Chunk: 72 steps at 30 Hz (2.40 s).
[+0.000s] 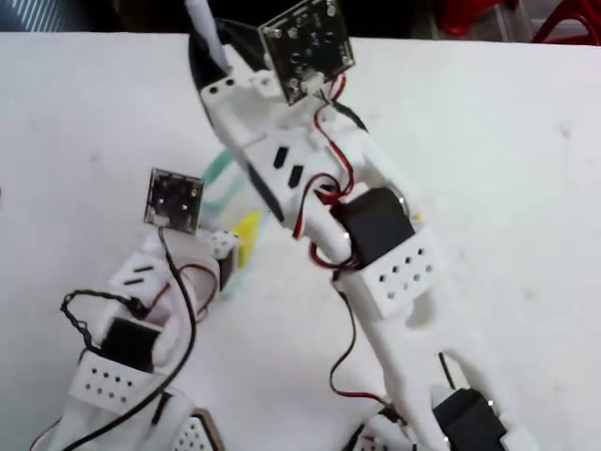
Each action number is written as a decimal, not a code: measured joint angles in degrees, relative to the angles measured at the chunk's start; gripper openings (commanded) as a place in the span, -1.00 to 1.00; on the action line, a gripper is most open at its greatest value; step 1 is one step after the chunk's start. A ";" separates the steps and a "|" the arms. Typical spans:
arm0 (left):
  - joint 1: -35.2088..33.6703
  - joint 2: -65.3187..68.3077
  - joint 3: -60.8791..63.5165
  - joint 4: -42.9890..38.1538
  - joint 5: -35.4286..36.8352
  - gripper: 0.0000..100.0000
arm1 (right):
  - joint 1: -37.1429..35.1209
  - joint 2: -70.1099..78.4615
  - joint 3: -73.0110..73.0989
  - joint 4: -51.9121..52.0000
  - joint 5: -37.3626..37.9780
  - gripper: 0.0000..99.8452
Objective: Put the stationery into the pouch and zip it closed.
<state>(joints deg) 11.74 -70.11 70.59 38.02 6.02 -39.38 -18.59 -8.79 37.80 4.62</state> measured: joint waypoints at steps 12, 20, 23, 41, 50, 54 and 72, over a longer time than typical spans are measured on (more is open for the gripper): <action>0.00 0.00 0.00 0.00 0.00 -0.57 | -0.70 0.62 -0.18 -3.25 0.00 -0.97; 0.00 0.00 0.00 0.00 0.00 -0.57 | -0.97 -2.29 6.51 4.22 0.00 -0.97; 0.00 0.00 0.00 0.00 0.00 -0.57 | -1.05 -6.51 11.87 4.22 -0.18 -0.97; 0.09 0.00 0.00 0.00 0.00 -0.57 | -5.71 -23.91 29.54 4.75 9.14 -0.97; 0.09 0.00 0.00 0.00 0.00 -0.57 | -5.27 -20.48 29.63 2.90 9.67 -0.97; 0.00 0.00 0.00 0.00 0.00 -0.56 | -2.90 -16.88 27.34 1.32 9.67 -0.97; 0.00 0.00 0.00 0.00 0.00 -0.56 | -0.44 -16.26 24.62 10.64 5.54 -0.55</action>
<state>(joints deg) 11.74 -70.11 70.59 38.02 6.02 -39.82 -34.86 15.82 48.44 10.15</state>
